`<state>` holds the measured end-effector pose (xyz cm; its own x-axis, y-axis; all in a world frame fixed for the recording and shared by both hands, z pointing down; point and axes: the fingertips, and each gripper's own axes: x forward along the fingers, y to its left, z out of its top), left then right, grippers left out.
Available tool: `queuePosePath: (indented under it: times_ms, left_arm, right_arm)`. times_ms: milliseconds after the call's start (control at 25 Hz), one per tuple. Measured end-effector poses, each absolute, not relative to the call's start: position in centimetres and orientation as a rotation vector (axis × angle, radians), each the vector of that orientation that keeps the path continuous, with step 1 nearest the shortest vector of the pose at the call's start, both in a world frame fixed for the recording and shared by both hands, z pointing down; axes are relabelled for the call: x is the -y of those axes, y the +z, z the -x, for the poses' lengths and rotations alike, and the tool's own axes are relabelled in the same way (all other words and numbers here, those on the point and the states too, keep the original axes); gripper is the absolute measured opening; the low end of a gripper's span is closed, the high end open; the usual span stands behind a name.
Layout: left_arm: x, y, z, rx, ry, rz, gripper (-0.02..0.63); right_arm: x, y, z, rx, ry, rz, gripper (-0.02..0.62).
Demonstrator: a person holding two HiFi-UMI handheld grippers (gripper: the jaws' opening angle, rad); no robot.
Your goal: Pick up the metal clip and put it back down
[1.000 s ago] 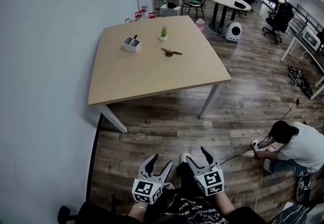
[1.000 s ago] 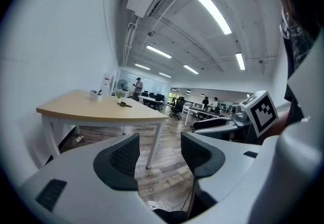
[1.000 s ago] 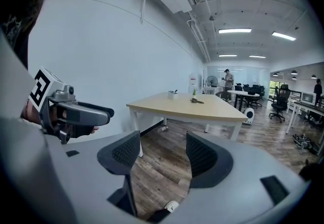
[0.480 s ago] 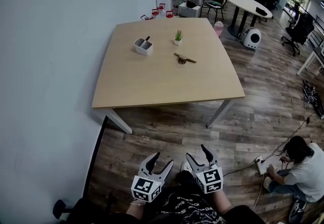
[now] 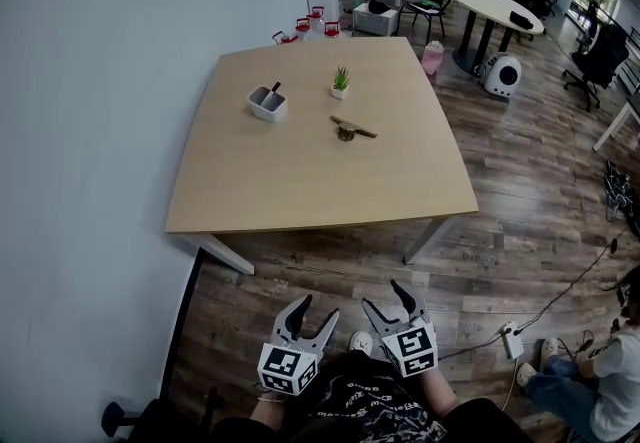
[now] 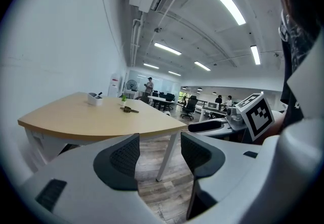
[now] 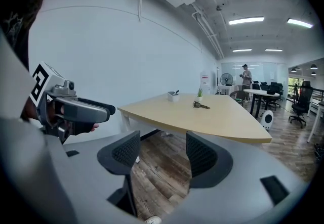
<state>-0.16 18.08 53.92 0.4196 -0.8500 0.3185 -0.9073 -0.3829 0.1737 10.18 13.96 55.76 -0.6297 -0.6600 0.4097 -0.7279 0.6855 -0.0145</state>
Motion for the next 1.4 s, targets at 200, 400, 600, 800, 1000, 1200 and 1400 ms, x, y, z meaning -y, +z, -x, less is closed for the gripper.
queuePosePath:
  times_ms: [200, 400, 600, 800, 1000, 1200, 1400]
  left_arm:
    - [-14.8, 53.9, -2.4, 1.521, 0.245, -2.357, 0.247]
    - [-13.1, 54.3, -3.9, 1.518, 0.26, -2.345, 0.247]
    - [-12.0, 54.7, -4.3, 1.512, 0.275, -2.323, 0.247]
    - [-10.1, 54.9, -4.9, 1.483, 0.286, -2.332, 0.247]
    - [-7.3, 55.3, -5.3, 1.423, 0.297, -2.377, 0.247]
    - [-3.6, 55.3, -4.1, 1.402, 0.285, -2.398, 0.247]
    - [1.3, 55.5, -1.4, 1.392, 0.239, -2.405, 0.247]
  right_arm:
    - [-11.4, 55.6, -11.9, 2.54, 0.249, -1.039, 0.284]
    - [-9.2, 55.8, -13.3, 2.537, 0.259, -1.034, 0.284]
    - [-8.1, 56.1, -14.1, 2.534, 0.271, -1.038, 0.284]
    - [-6.9, 55.8, -14.7, 2.52, 0.297, -1.059, 0.284]
    - [-4.6, 56.4, -15.1, 2.487, 0.314, -1.125, 0.284]
    - [-1.4, 56.6, -14.2, 2.468, 0.315, -1.158, 0.284]
    - [2.7, 56.6, -12.5, 2.432, 0.308, -1.218, 0.284]
